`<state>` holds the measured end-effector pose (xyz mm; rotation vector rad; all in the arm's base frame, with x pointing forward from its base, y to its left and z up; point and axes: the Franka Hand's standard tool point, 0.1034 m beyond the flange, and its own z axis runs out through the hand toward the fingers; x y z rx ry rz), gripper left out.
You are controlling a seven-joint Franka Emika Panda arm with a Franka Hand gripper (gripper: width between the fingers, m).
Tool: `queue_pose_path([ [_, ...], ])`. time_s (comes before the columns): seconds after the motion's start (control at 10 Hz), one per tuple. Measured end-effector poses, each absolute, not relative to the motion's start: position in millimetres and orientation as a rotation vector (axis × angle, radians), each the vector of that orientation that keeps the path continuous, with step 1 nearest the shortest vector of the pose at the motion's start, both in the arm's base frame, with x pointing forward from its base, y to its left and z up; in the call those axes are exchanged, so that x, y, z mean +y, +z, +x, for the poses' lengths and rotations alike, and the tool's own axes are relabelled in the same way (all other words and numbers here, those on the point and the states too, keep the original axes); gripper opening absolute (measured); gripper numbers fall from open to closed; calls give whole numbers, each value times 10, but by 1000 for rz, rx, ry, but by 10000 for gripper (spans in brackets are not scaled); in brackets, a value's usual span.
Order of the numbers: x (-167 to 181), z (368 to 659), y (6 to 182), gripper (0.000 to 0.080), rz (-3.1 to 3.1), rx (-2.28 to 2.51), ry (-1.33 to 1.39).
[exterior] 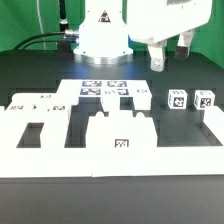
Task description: Assemble chair
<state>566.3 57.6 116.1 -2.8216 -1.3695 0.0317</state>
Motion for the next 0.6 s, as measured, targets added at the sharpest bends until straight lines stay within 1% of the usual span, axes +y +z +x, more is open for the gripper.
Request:
queue_pose_path([
  [0.6, 576, 5662, 1160, 650, -2822, -1369, 32],
])
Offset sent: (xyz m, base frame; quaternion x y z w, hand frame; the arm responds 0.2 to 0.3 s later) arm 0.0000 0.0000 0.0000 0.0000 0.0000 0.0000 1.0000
